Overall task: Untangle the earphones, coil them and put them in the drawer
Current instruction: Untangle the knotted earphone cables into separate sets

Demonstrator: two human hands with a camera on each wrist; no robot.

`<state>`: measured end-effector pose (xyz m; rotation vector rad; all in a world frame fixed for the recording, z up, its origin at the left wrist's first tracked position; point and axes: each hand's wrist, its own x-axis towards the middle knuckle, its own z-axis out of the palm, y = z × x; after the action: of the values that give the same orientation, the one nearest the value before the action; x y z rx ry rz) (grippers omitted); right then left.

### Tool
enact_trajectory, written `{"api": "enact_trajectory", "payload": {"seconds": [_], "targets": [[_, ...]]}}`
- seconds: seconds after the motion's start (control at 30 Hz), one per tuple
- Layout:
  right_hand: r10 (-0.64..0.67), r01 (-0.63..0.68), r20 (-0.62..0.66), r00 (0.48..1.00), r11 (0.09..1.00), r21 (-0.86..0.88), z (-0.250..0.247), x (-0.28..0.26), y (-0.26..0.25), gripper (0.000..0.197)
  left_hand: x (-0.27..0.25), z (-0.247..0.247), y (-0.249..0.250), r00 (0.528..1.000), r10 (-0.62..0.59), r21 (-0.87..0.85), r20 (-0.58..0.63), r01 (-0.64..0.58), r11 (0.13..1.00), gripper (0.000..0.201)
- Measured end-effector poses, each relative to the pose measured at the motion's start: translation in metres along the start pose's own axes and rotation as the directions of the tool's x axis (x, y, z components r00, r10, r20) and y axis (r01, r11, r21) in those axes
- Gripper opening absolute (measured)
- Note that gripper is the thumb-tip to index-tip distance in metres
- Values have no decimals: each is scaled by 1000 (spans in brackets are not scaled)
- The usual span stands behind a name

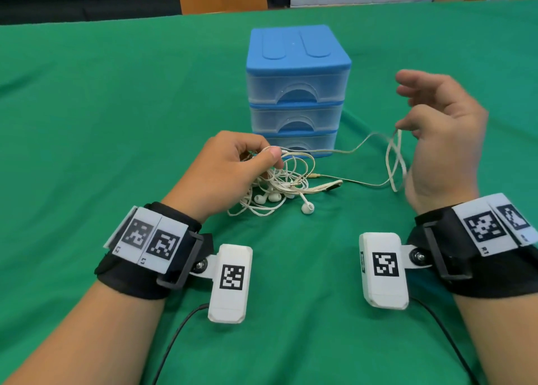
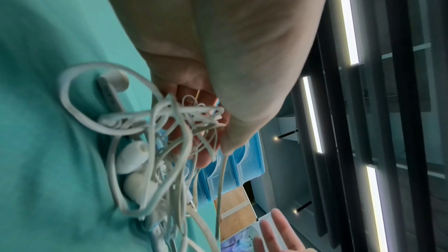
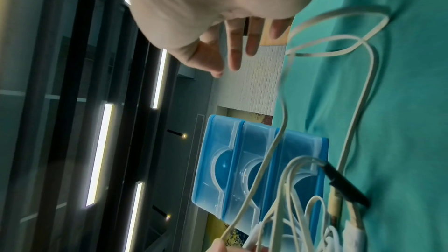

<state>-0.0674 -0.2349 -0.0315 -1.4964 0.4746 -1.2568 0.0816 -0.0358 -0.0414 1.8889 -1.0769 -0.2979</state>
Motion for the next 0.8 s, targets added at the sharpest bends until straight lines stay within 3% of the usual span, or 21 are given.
{"api": "enact_trajectory", "payload": {"seconds": [0.07,0.13,0.23,0.3,0.37,0.5,0.6,0.73,0.8], "targets": [[-35,34,146,989,999,10,3,-5,-3,44,-1,0,1,1000,7,-15,-3,-7,1000,28],[-25,35,343,939,999,-20,7,-10,-3,37,-1,0,3,1000,6,-32,4,-6,999,28],[21,69,595,804,989,-128,14,-19,1,35,-2,0,6,999,19,-74,37,-16,997,27],[54,80,698,714,984,-158,17,-23,3,34,-4,2,9,998,35,-111,54,-29,993,27],[73,86,739,669,981,-175,19,-26,2,23,-4,4,11,997,48,-159,60,-38,987,32],[68,88,720,691,980,-178,18,-26,-1,5,-2,5,9,997,12,-299,82,13,954,49],[80,87,743,664,979,-183,16,-26,-4,7,-2,5,9,996,-28,-355,83,56,933,52],[158,127,807,568,953,-275,15,-28,-5,19,-2,4,8,993,-77,-379,85,104,919,48],[194,151,805,560,932,-330,15,-28,-2,23,-2,5,8,991,-89,-379,97,120,918,44]]}}
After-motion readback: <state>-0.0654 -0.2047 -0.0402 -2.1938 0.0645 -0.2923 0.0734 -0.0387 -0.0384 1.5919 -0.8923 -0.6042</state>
